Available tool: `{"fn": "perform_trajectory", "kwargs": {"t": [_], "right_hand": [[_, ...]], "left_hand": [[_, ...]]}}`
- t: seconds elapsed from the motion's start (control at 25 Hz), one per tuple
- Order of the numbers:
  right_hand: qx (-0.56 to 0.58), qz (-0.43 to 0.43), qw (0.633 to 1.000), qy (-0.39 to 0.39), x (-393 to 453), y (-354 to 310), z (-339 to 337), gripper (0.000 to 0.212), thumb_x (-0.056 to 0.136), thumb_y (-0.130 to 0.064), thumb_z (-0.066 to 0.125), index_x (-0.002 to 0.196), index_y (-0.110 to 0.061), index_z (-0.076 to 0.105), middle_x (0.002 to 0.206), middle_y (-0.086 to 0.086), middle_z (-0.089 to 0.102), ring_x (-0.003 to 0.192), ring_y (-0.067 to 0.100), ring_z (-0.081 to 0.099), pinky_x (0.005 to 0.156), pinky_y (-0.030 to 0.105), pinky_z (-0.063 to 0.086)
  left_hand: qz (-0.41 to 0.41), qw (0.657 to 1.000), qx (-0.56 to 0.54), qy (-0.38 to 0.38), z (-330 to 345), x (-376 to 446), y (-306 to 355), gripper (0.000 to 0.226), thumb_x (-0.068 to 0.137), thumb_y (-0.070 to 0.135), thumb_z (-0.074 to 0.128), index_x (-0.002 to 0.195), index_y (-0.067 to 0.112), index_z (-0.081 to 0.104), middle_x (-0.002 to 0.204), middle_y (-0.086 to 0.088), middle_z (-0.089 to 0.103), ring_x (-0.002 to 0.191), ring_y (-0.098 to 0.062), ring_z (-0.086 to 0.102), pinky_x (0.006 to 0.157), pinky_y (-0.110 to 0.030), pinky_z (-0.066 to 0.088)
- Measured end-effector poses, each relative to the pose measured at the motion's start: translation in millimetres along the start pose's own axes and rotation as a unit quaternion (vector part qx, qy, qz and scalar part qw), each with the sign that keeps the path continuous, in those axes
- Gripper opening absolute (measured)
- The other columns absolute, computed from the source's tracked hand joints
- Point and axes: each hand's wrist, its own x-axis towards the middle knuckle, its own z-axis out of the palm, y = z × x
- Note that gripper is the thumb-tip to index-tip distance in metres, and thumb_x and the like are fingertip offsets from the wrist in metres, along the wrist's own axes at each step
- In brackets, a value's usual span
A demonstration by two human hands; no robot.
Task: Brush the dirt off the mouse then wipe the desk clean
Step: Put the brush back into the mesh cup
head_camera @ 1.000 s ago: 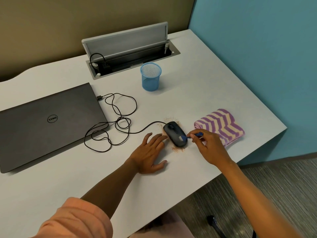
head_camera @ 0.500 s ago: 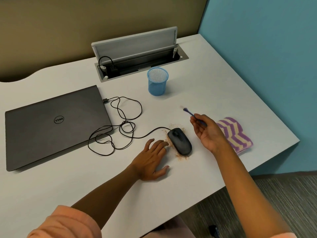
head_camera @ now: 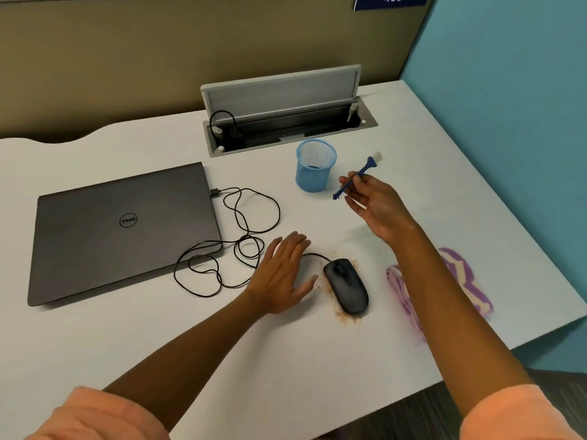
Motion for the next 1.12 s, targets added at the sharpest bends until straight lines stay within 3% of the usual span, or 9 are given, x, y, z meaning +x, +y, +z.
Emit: {"fn": "perform_trajectory", "kwargs": {"t": [0.12,0.2,0.36,0.52,0.72,0.88,0.96,1.04,1.12], "right_hand": [[-0.122,-0.061,0.99,0.034,22.9,-7.8,9.9,0.015,0.097,-0.021,0.056,0.106,-0.015,0.068,0.108,0.002,0.07,0.1,0.013,0.065,0.091,0.024,0.054],[-0.234,-0.111,0.964,0.063,40.4,-12.5,17.0,0.022,0.096,-0.022,0.058,0.114,-0.012,0.066,0.104,-0.001,0.069,0.097,0.014,0.066,0.091,0.023,0.054],[-0.409,-0.211,0.88,0.113,73.7,-19.7,24.7,0.026,0.091,-0.024,0.065,0.113,-0.009,0.066,0.104,0.004,0.071,0.088,0.011,0.063,0.079,0.018,0.048],[-0.456,-0.256,0.847,0.098,96.0,-18.6,34.4,0.028,0.091,-0.022,0.066,0.115,-0.006,0.066,0.107,0.008,0.072,0.09,0.013,0.064,0.081,0.02,0.047],[-0.527,-0.216,0.82,0.06,121.6,-21.5,43.0,0.032,0.093,-0.026,0.064,0.119,-0.007,0.064,0.113,0.013,0.07,0.1,0.027,0.067,0.086,0.031,0.052],[-0.674,-0.162,0.721,0.013,131.4,-19.9,51.0,0.036,0.09,-0.032,0.066,0.117,-0.008,0.07,0.113,0.013,0.07,0.098,0.028,0.065,0.087,0.032,0.05],[-0.699,-0.157,0.698,0.014,132.1,-20.4,56.0,0.041,0.091,-0.036,0.064,0.121,-0.009,0.068,0.117,0.013,0.069,0.102,0.028,0.065,0.09,0.034,0.052],[-0.695,-0.16,0.7,0.036,129.3,-20.8,60.3,0.041,0.092,-0.036,0.063,0.122,-0.008,0.068,0.118,0.013,0.068,0.103,0.028,0.064,0.09,0.035,0.054],[-0.656,-0.172,0.731,0.074,123.1,-20.0,59.6,0.037,0.094,-0.032,0.061,0.12,-0.008,0.068,0.118,0.013,0.069,0.104,0.028,0.065,0.09,0.036,0.056]], "left_hand": [[-0.039,0.997,0.028,-0.066,-7.7,26.0,-11.9,0.077,0.104,0.061,0.029,0.162,0.011,0.017,0.17,-0.007,0.014,0.157,-0.019,0.004,0.126,-0.033,-0.007],[-0.048,0.993,0.035,-0.097,-9.1,38.6,-16.2,0.079,0.105,0.062,0.025,0.164,0.011,0.009,0.171,-0.006,0.003,0.157,-0.017,-0.002,0.125,-0.032,-0.01],[-0.086,0.983,0.01,-0.159,-7.8,50.0,-17.5,0.083,0.105,0.062,0.025,0.163,0.008,0.003,0.171,-0.007,0.0,0.157,-0.017,-0.001,0.125,-0.031,-0.008],[-0.093,0.976,0.02,-0.194,-11.7,58.8,-17.8,0.084,0.104,0.064,0.023,0.163,0.007,0.006,0.171,-0.009,0.001,0.157,-0.02,0.003,0.127,-0.035,-0.004],[-0.092,0.974,0.023,-0.206,-16.5,59.7,-18.2,0.087,0.103,0.067,0.025,0.163,0.008,0.005,0.171,-0.008,-0.001,0.157,-0.02,0.002,0.126,-0.036,-0.006],[-0.111,0.972,0.021,-0.207,-13.7,57.0,-15.2,0.088,0.102,0.069,0.023,0.164,0.01,0.002,0.171,-0.005,-0.003,0.157,-0.018,-0.001,0.127,-0.039,-0.008],[-0.114,0.971,0.028,-0.211,-12.6,58.0,-15.1,0.087,0.101,0.07,0.021,0.164,0.011,0.002,0.171,-0.004,-0.004,0.157,-0.017,-0.002,0.126,-0.04,-0.01],[-0.118,0.97,0.023,-0.213,-12.4,59.7,-16.5,0.086,0.101,0.07,0.018,0.164,0.013,0.003,0.171,-0.002,-0.002,0.157,-0.015,-0.001,0.125,-0.042,-0.013],[-0.126,0.97,0.015,-0.209,-13.2,60.0,-17.6,0.085,0.101,0.07,0.017,0.164,0.015,0.005,0.171,0.0,-0.001,0.157,-0.013,0.0,0.124,-0.042,-0.015]]}}
